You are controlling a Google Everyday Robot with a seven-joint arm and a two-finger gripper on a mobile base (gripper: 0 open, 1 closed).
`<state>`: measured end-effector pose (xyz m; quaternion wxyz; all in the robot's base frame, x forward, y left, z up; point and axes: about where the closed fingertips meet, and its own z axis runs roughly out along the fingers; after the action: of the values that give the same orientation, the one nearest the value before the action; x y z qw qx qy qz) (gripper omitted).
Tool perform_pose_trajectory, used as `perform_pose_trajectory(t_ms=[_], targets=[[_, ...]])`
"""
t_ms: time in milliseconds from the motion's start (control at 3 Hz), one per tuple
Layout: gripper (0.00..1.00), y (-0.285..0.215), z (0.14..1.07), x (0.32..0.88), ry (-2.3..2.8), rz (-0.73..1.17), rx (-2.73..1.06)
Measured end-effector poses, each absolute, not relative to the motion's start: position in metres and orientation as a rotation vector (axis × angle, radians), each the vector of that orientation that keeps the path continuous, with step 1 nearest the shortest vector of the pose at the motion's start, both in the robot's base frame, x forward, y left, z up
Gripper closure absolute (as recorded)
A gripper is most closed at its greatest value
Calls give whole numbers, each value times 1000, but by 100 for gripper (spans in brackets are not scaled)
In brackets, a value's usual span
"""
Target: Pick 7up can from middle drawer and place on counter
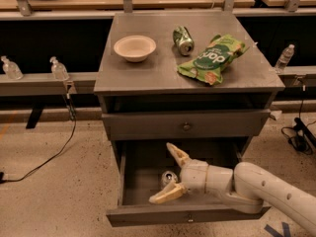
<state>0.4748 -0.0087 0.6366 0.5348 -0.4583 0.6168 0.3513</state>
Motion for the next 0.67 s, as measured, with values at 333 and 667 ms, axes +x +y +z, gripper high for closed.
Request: perform_pose_trajectory(t_ms=[333, 667], targets=[[0, -46, 601, 494, 1460, 757, -1113], [0, -69, 571, 506, 1520, 691, -1115]])
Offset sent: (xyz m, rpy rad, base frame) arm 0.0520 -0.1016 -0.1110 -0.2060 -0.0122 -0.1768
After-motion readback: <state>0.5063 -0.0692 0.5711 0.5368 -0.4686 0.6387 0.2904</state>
